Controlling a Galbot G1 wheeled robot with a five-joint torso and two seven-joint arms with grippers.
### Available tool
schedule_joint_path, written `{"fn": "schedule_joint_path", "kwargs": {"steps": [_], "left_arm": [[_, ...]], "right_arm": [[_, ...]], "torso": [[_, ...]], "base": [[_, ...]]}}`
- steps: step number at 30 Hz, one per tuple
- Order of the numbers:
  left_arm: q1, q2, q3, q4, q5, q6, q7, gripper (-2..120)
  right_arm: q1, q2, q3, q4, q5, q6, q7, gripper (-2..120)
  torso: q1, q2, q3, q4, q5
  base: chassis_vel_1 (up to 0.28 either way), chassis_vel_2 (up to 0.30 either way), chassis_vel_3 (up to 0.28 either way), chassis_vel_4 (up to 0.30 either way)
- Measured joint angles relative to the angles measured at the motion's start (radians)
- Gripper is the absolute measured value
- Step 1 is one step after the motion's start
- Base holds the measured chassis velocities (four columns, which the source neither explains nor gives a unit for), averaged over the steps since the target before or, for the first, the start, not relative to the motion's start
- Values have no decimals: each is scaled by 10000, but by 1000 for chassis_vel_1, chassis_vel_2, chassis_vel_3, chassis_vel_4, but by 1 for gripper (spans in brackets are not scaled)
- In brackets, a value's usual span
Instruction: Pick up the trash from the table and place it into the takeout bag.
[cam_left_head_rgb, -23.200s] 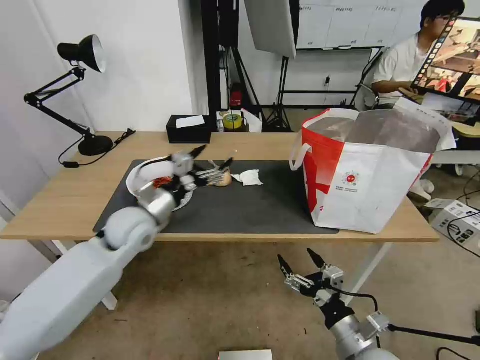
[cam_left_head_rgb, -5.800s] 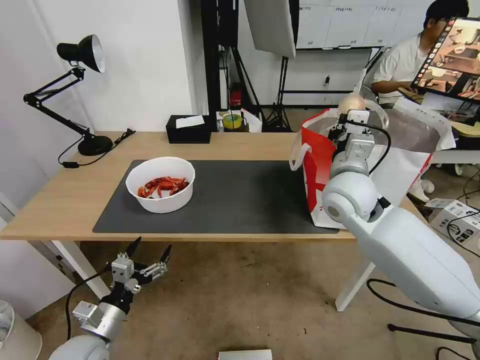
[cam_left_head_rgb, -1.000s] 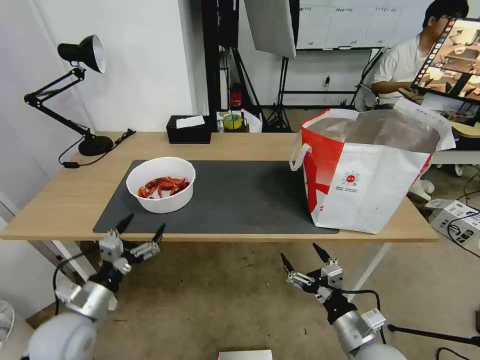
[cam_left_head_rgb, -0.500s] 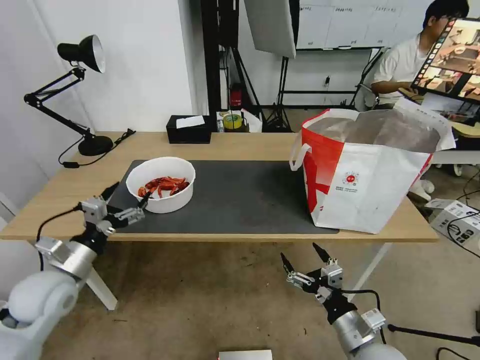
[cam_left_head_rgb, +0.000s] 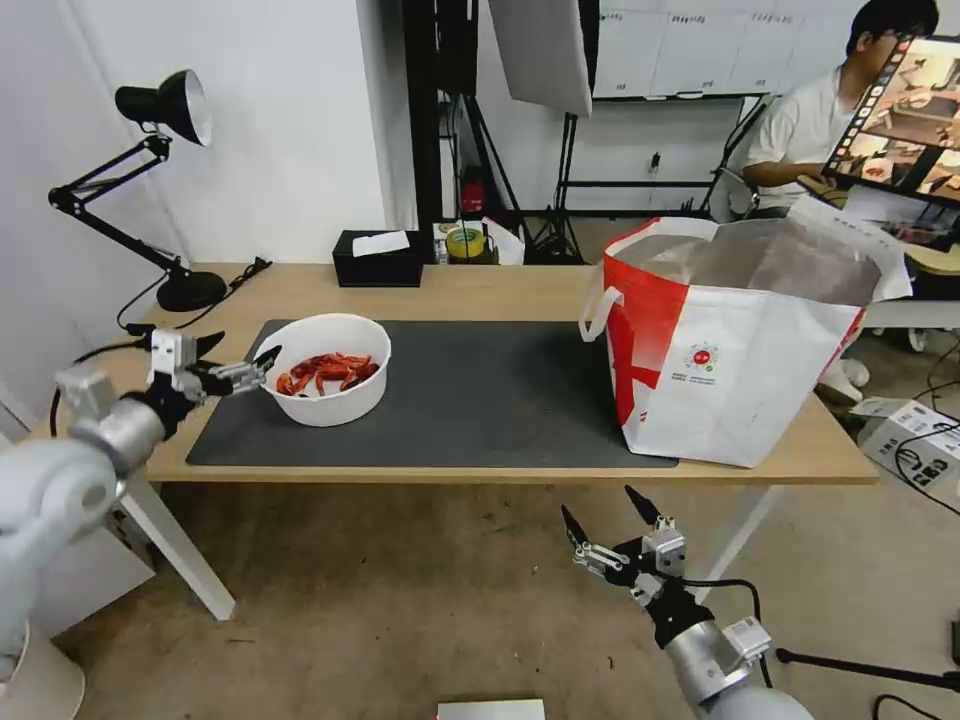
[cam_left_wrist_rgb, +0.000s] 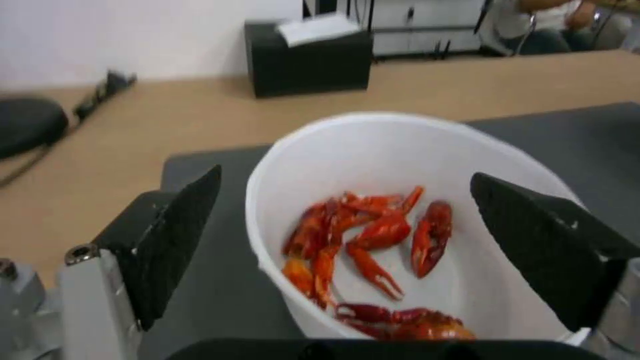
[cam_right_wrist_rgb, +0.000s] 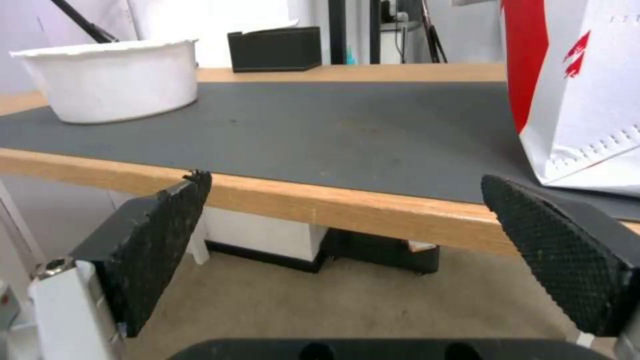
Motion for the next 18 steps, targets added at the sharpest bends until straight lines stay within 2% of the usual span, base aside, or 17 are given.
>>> {"fn": "schedule_joint_path", "kwargs": {"steps": [2,3,6,7,9,10,13,18], "left_arm": [[-683,68,423,455,-451,904,-76,100],[-683,68,423,455,-451,904,-76,100],[-1307,74,852,923,-620,1827,-134,100],[-1307,74,852,923,-620,1827,-134,100],[-1769,45,1051,1157,-948,2581,-143,100],[-1769,45,1051,1157,-948,2581,-143,100],[-2488,-4,1443,1451,-1376,3336,-326,100],[-3165,-74,2063,1822,-1827,3919,-679,100]], "right_arm": [[0,-1,0,0,0,0,0,100],[0,-1,0,0,0,0,0,100],[0,0,0,0,0,0,1,100],[0,0,0,0,0,0,1,100],[0,-1,0,0,0,0,1,100],[0,-1,0,0,0,0,1,100],[0,0,0,1,0,0,1,100],[0,0,0,0,0,0,1,100]], "torso": [[0,0,0,-1,0],[0,0,0,-1,0],[0,0,0,2,-2],[0,0,0,2,-2],[-1,0,0,2,-1],[-1,0,0,2,-1],[0,0,-1,1,0],[-1,1,-1,1,1]], "base": [[0,0,0,0],[0,0,0,0],[0,0,0,0],[0,0,0,0],[0,0,0,0],[0,0,0,0],[0,0,0,0],[0,0,0,0]]}}
